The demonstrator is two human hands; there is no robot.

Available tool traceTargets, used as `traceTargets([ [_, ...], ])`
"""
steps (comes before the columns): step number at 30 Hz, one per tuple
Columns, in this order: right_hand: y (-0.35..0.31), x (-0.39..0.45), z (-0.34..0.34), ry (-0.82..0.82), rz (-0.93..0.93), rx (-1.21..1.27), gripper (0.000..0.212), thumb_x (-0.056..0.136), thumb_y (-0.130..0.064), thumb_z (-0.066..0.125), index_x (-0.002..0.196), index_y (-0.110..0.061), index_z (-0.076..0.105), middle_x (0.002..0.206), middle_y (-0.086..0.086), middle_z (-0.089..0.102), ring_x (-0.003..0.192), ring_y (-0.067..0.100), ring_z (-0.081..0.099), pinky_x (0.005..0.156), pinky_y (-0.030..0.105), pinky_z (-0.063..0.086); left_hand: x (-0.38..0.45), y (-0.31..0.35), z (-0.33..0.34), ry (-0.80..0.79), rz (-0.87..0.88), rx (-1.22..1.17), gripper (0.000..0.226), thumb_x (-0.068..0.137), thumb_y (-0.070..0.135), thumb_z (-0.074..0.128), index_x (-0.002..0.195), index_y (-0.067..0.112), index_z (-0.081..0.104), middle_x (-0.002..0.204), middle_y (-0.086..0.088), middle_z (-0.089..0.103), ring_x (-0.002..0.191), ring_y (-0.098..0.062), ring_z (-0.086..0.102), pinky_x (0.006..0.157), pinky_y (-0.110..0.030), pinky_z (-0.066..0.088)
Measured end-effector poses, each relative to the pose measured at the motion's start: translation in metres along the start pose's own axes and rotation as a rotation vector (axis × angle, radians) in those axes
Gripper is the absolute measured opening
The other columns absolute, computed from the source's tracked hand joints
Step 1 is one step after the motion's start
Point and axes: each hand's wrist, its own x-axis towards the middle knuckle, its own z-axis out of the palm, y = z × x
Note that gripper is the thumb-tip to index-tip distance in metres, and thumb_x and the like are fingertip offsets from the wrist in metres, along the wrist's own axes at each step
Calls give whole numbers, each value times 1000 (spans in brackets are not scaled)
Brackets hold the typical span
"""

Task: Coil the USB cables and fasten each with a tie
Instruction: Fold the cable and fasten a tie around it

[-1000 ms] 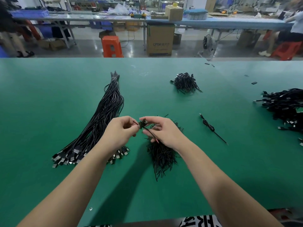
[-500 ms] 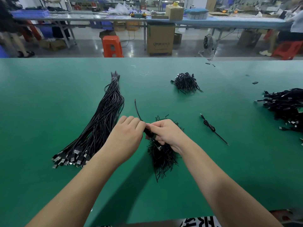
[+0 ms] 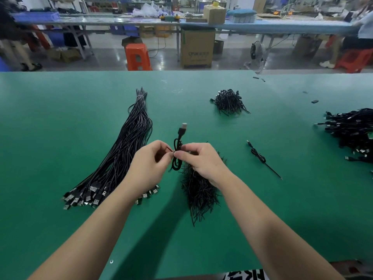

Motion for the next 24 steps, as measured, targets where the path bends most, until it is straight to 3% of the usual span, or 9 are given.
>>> traceTargets([
  [2,1,1,3,-33,60,56,13,93,-34,70,86,-29,79,53,-9,50,40,3,34,42,12,29,0,0,1,71,259,271,8,93,8,61,87,12,64,78,1,64,73,-18,59,70,-29,44],
  [4,1,0,6,-83,114,126,23,99,-31,63,85,-26,80,58,3,57,43,10,29,41,19,25,-1,-4,3,74,507,535,7,90,4,59,87,6,64,80,-7,62,75,-30,58,74,-39,42],
  [6,-1,0,7,-120,172,227,29,102,-28,58,84,-20,80,71,8,69,45,11,24,41,21,23,0,-10,3,66,628,679,5,88,2,61,86,6,63,79,-8,59,73,-33,56,71,-43,44],
  [9,-1,0,8,-127,225,263,26,102,-28,59,86,-19,78,72,4,72,45,9,25,39,19,23,0,-16,4,86,679,714,6,89,1,63,85,5,64,80,-9,59,73,-33,56,69,-43,44],
  [11,-1,2,7,-103,233,243,10,99,-28,62,101,-21,70,72,7,73,47,11,29,39,19,25,-1,-15,5,86,636,660,10,93,7,58,87,5,65,81,-8,61,74,-33,58,70,-43,45],
  [13,-1,3,5,-88,218,228,15,98,-27,65,111,-20,61,73,9,73,44,11,32,38,20,26,-2,-13,4,63,517,511,15,95,13,55,90,5,67,84,-6,64,78,-30,60,74,-40,45],
  [15,-3,3,4,-90,190,223,19,97,-27,65,112,-18,58,75,9,74,41,10,32,39,21,27,-4,-13,5,40,394,357,5,94,9,62,93,6,67,88,-3,65,83,-26,61,77,-34,44],
  [19,-4,3,5,-87,171,190,16,100,-28,61,112,-18,59,76,9,75,40,12,32,38,22,30,-4,-12,5,33,279,283,3,92,12,68,95,10,67,88,5,65,81,-12,59,73,-21,41],
  [24,-3,0,3,-101,73,174,27,105,-16,49,119,-30,67,80,16,65,53,12,52,51,27,50,-2,-10,1,23,106,30,12,92,14,66,82,20,67,73,15,69,68,-4,58,62,-12,41],
])
